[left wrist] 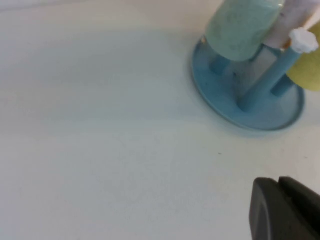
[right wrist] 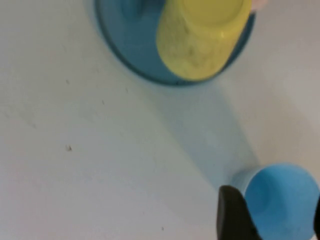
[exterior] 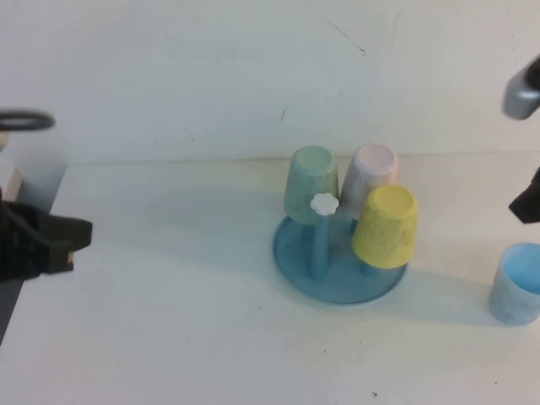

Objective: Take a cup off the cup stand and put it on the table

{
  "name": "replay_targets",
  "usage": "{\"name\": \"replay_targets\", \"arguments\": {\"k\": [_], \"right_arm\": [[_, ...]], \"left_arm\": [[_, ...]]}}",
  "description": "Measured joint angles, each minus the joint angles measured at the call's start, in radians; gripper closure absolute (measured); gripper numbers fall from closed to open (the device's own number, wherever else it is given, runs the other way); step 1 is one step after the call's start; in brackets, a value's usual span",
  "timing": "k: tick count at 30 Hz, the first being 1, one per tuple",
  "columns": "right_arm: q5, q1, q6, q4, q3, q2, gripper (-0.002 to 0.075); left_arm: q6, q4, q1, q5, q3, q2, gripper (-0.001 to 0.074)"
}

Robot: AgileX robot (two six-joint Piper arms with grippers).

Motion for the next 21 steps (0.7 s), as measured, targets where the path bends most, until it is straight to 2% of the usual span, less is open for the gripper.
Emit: {"name": "replay_targets", "arguments": {"k": [8, 11, 15, 19, 21], "right_arm": [[-0.203, 0.0, -0.226, 0.229, 0.247, -0.362, 0.0417], [-0.298, 0.0, -0.333, 0.36, 0.356, -0.475, 0.0456], [-0.389, 0.0, -0.629, 0.638, 0.509, -0.583, 0.0557], [-0.422, 0.0, -0.993, 1.028, 0.656, -0.663, 0.0678], [-0.434, 0.0, -1.12, 1.187, 0.709, -0.684, 0.0706]], "left_arm": [[0.013, 0.014, 0.0, -0.28, 0.3, -0.268, 0.0736], [0.014, 0.014, 0.0, -0.329, 0.385, -0.359, 0.0736], [0.014, 0.014, 0.0, -0.336, 0.464, -0.443, 0.0736], [0.014, 0.005, 0.0, -0.304, 0.516, -0.49, 0.0736], [0.007, 0.003, 0.0, -0.274, 0.535, -0.491, 0.0736]]}}
